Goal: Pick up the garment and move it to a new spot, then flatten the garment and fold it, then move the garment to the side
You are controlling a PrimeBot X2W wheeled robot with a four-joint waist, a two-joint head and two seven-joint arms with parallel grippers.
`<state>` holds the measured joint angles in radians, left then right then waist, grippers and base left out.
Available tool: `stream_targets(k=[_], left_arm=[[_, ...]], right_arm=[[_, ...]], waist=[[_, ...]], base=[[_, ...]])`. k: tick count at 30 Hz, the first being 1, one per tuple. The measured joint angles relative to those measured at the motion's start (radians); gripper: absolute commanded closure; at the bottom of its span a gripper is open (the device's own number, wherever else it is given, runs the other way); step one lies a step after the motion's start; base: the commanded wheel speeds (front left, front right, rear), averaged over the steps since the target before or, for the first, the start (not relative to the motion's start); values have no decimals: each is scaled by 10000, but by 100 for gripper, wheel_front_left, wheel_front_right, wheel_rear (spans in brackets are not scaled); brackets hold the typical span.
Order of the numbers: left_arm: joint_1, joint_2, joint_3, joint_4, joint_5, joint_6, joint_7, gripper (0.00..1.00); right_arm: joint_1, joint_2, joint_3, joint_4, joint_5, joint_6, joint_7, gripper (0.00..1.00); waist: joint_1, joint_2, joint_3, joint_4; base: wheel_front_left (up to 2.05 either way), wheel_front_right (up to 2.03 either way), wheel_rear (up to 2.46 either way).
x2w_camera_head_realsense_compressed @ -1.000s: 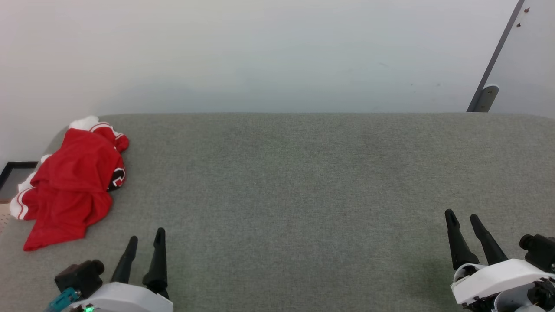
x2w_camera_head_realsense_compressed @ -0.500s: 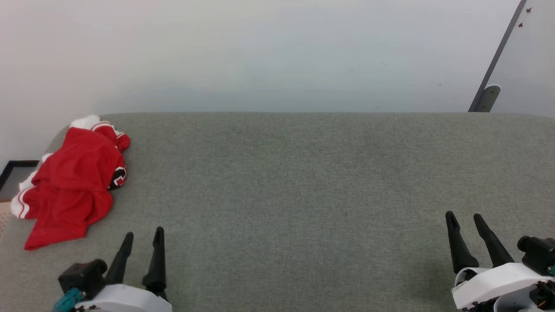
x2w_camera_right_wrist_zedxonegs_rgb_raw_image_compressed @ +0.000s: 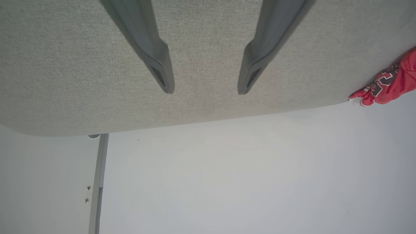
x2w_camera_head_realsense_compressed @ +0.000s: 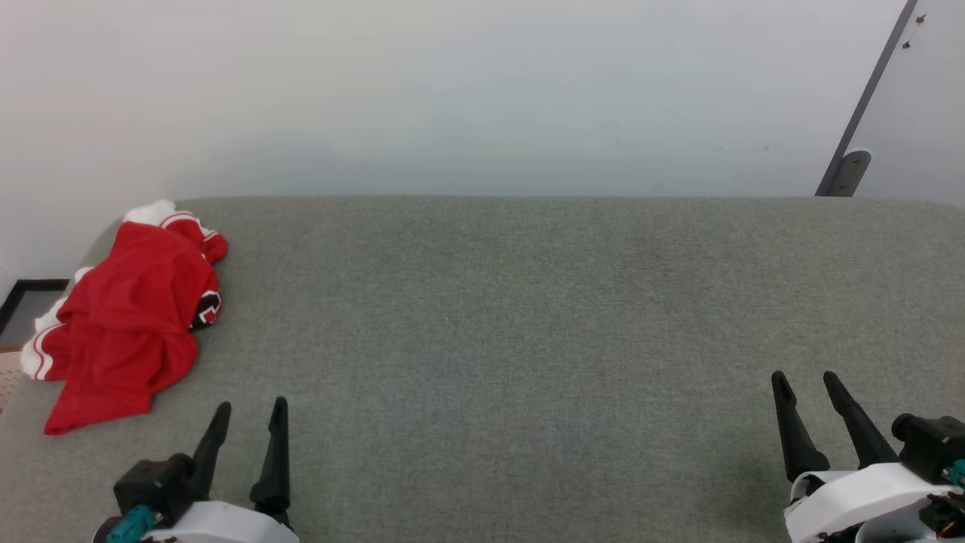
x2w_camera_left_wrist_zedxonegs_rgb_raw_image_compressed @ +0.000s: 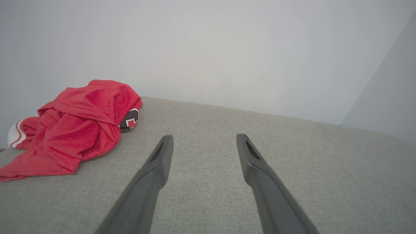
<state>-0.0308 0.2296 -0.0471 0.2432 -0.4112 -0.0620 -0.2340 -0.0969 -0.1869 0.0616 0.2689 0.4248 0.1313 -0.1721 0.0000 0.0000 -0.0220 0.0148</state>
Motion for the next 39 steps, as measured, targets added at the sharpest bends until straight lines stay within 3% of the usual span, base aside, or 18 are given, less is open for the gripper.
stream_targets(k=[16,29,39], left_arm=[[75,38,-13,-31,1024,-40,-295,0],[99,31,31,-31,1034,-81,-299,0],[-199,84,186,209,872,10,-288,0]], right_arm=[[26,-15,-146,-132,-1012,0,-125,0],[55,86,-291,-159,-1175,0,-33,0],[45,159,-92,-176,-1007,0,10,0]], waist=[[-1,0,-33,0],[0,0,-50,1],[0,0,-103,680]], base=[[0,0,0],[0,0,0],[0,0,0]])
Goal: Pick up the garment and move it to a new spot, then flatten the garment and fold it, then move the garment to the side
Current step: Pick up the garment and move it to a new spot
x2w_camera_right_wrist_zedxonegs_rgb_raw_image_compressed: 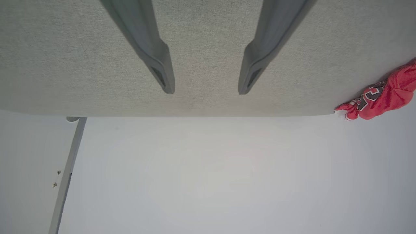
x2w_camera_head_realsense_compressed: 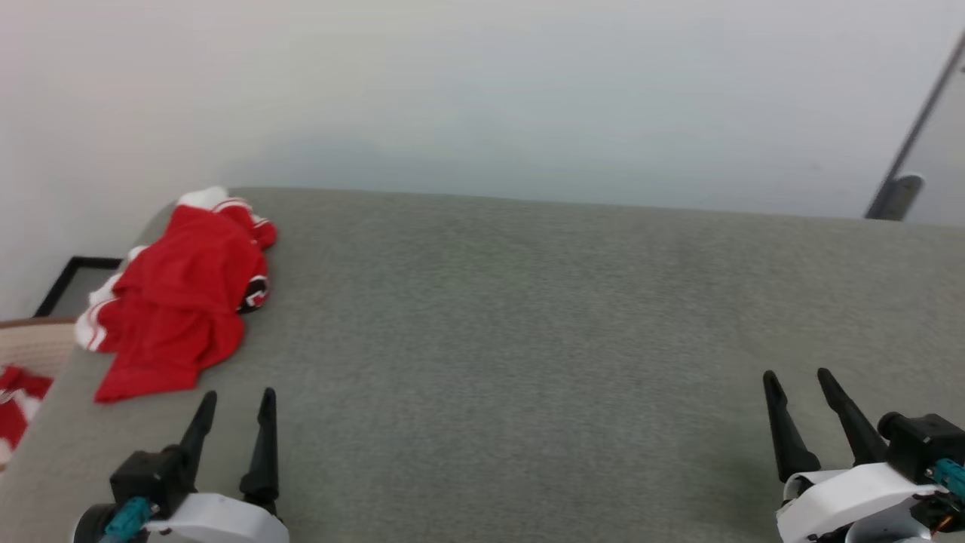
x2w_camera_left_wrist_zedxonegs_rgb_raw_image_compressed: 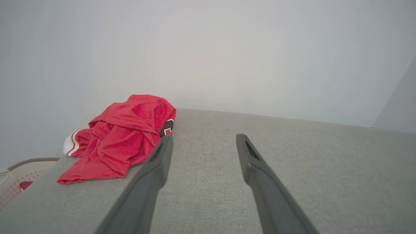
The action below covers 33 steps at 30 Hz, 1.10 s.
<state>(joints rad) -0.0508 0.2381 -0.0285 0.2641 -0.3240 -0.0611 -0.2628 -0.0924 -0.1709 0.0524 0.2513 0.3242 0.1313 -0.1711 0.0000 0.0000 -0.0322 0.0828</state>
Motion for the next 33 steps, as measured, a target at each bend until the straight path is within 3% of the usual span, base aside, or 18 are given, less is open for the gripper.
stream_targets(k=[22,27,33], left_arm=[[5,17,286,-493,-466,483,347,0],[-67,77,228,-571,-594,418,594,0],[-822,506,249,-433,-869,71,1039,0]], right_arm=[[-514,48,899,420,353,2,-81,0],[-632,56,1062,474,366,2,-88,0],[-883,-105,1083,458,359,2,-10,0]], waist=[[0,0,-139,2960],[0,0,-49,3135],[0,0,197,2796]], base=[[0,0,0],[0,0,0],[0,0,0]])
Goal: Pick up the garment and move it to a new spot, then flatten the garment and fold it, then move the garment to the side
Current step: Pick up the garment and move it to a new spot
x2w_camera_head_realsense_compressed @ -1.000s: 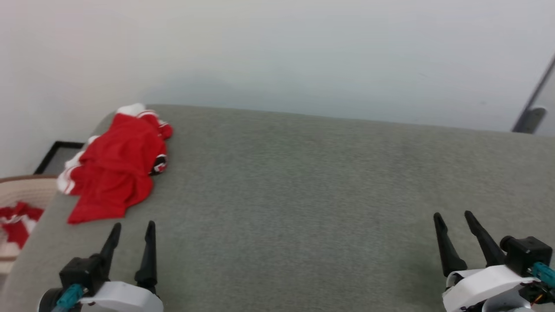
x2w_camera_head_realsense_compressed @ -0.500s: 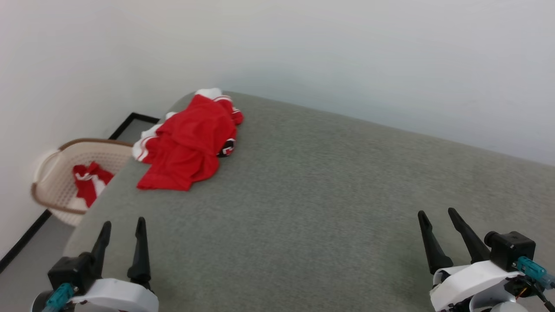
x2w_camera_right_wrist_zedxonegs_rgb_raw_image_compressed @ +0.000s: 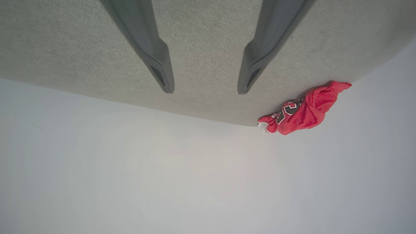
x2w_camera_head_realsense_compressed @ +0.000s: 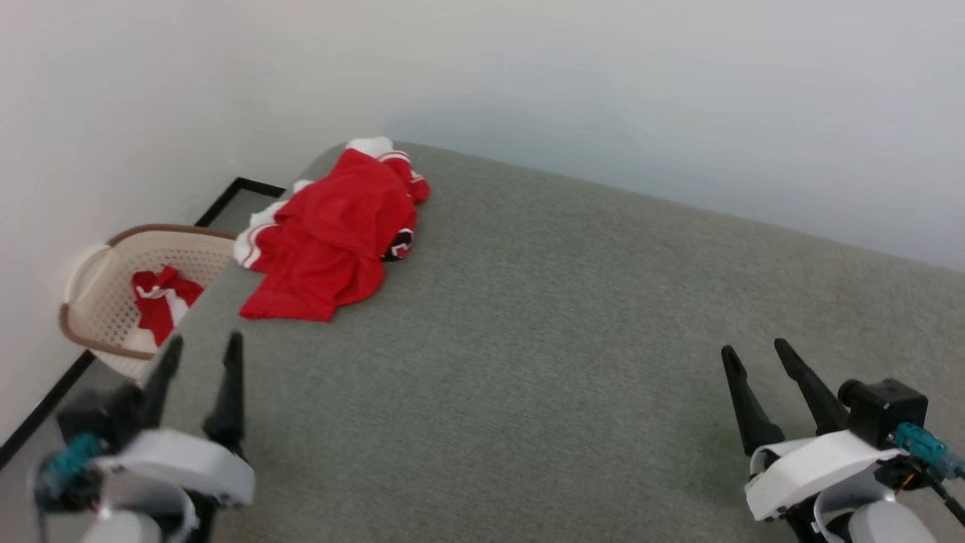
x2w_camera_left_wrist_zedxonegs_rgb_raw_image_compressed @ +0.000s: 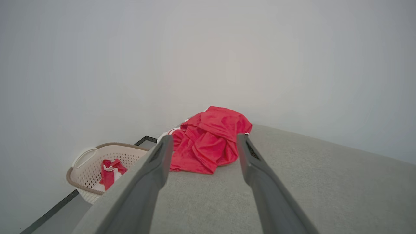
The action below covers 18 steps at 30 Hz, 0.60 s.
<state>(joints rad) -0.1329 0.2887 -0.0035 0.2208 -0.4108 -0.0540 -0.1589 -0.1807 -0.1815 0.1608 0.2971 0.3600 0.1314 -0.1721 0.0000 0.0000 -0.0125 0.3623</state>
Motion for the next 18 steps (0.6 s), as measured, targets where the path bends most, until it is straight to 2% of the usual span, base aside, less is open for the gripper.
stream_targets(k=[11,18], left_arm=[[-2612,1467,221,1018,-1005,-610,1181,0],[-4492,2435,4,2249,-1845,-708,2119,0]], right_arm=[[-573,-320,-159,-420,-217,0,167,0],[-865,-401,-288,-836,-364,0,251,0]], waist=[[0,0,1134,-1088],[0,0,2162,-1737]], base=[[0,0,0],[0,0,0]])
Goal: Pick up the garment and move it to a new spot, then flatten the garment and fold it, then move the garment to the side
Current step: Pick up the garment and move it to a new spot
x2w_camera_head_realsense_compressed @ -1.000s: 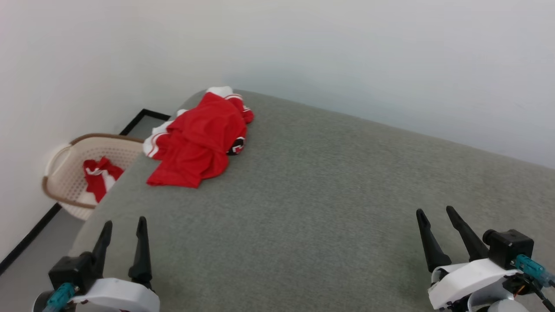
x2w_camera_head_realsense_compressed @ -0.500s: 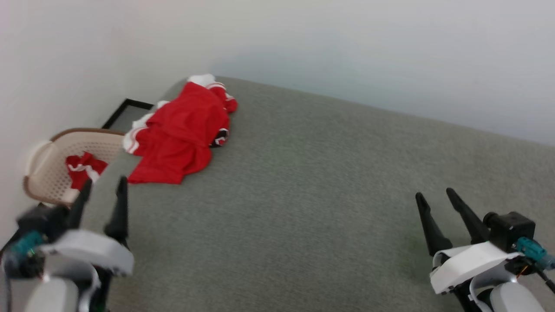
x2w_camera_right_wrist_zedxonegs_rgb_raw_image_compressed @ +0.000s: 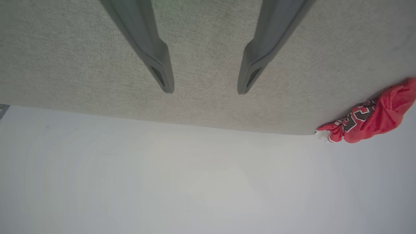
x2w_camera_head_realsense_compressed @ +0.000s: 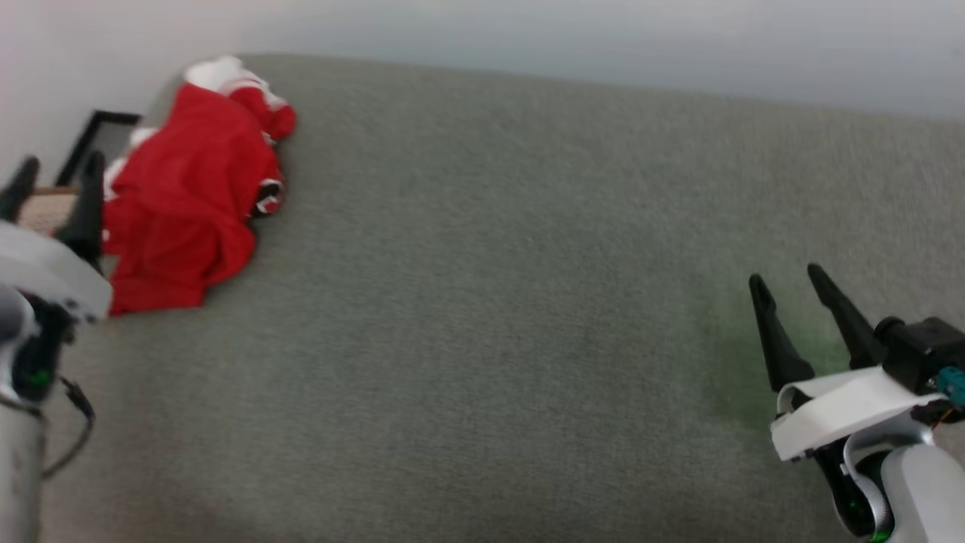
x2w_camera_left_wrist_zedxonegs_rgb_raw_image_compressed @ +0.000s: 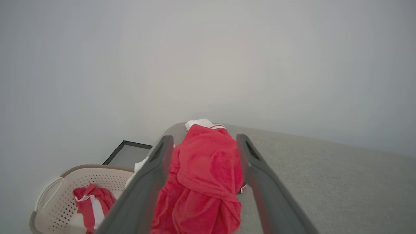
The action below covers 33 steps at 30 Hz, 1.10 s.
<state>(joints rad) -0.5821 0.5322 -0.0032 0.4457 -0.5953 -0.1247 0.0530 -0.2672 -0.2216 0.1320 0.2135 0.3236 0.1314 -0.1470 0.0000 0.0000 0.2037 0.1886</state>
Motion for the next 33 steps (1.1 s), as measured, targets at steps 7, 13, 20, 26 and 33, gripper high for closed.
stream_targets(k=[7,13,20,26,33], left_arm=[[-1561,934,-1116,1252,-723,-33,832,0],[-2681,1490,-1833,2677,-1356,-58,1636,0],[-3613,1561,-2451,4128,-1887,-58,2573,0],[-4290,1582,-2905,4993,-2383,-61,3567,0],[-4817,1674,-3363,5300,-2748,-59,4213,100]], right_arm=[[-341,-138,17,-625,-178,0,161,0],[-604,-222,-33,-1336,-313,0,454,0],[-803,-255,-148,-2138,-504,0,830,0],[-808,-249,-245,-2506,-625,0,1034,0],[-927,-232,-276,-2685,-708,0,1208,0]], waist=[[0,0,1072,-552],[1,0,1993,-943],[0,0,3026,-1326],[0,0,3712,-1564],[0,0,4010,-1656]], base=[[0,0,0],[0,0,0],[0,0,0],[0,0,0],[0,0,0]])
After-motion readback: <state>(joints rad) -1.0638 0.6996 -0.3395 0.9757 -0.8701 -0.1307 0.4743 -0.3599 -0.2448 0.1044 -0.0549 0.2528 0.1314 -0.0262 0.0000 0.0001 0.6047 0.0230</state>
